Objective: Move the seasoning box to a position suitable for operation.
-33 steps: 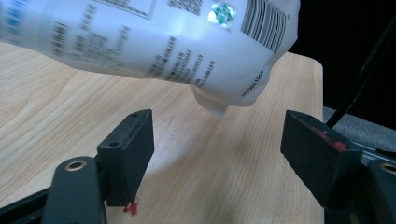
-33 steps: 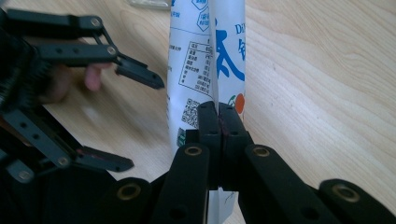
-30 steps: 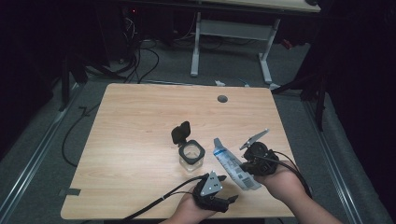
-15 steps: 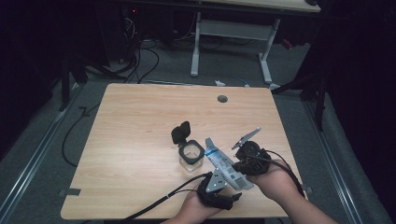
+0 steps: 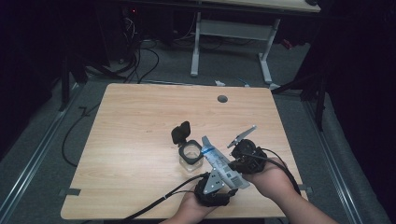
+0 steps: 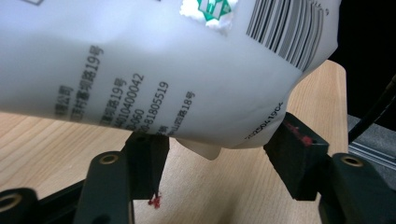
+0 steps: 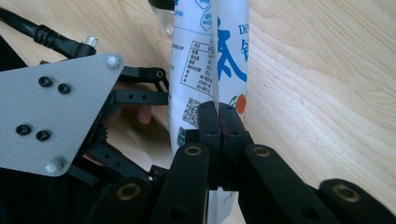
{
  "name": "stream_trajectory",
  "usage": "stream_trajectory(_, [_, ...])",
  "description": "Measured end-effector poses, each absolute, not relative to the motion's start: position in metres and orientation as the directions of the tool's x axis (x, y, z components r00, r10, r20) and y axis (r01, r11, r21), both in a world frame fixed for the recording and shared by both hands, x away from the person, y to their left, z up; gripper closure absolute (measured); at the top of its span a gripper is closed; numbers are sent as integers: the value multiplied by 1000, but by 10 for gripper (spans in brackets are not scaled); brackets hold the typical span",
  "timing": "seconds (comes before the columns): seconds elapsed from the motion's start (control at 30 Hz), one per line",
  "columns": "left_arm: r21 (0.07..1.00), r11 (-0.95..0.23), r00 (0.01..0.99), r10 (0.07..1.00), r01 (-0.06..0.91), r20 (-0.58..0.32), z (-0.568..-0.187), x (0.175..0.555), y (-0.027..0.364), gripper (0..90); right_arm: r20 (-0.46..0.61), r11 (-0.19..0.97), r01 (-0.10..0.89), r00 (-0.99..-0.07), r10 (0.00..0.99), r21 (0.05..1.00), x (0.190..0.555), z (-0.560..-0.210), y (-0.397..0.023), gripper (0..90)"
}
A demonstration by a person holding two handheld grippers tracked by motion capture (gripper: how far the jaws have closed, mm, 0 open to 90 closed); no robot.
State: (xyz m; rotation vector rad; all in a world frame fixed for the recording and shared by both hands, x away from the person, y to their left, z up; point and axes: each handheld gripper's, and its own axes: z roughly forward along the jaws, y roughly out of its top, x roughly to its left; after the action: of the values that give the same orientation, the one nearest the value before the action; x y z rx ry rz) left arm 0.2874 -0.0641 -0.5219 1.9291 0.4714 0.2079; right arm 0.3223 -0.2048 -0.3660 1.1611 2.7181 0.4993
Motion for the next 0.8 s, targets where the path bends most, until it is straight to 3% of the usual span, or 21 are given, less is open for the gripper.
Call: stream_trajectory(0.8, [918,-349,915,402,187,-34,-518,279,-61,468,12,652,710,-679,734,267,329,-363,-194,900])
